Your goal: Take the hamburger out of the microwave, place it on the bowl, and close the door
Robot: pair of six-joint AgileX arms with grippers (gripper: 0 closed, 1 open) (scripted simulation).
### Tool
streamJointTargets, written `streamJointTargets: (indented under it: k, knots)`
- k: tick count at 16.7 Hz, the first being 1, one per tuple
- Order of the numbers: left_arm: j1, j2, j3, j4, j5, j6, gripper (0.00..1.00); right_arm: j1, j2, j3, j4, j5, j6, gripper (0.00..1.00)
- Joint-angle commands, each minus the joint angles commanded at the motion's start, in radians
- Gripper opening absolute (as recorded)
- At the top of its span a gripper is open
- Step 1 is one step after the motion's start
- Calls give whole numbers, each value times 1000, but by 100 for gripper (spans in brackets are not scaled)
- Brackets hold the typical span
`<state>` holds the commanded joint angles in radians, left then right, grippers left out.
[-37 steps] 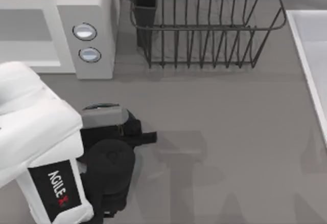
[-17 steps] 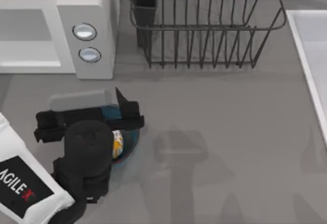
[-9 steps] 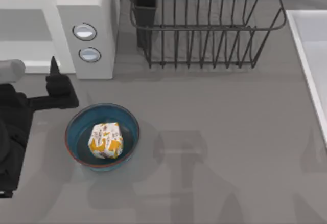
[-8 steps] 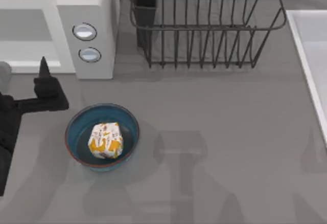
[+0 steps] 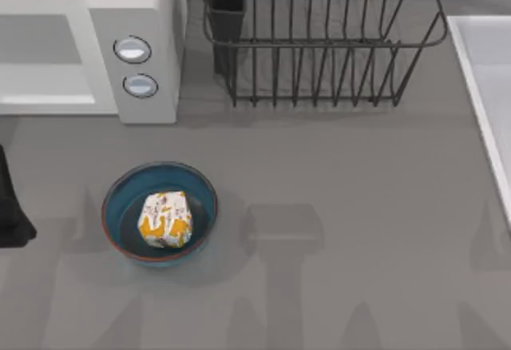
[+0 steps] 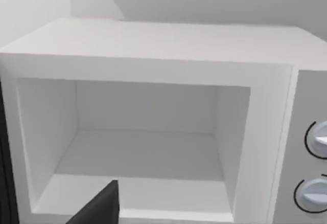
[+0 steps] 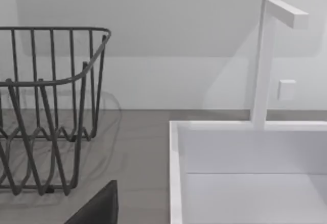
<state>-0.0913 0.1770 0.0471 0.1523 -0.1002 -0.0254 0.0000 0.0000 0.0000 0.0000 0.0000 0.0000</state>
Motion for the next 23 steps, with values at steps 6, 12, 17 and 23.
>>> streamJointTargets:
  k: [6,12,17,23]
  knots:
    - [91,-177,-47,-152,100,25,100,0,0,0,0,0,0,100]
    - [91,-177,-47,-152,100,25,85,0,0,0,0,0,0,100]
    - [91,-177,-47,-152,100,25,47,0,0,0,0,0,0,100]
    - [91,-177,-47,-152,100,25,2,0,0,0,0,0,0,100]
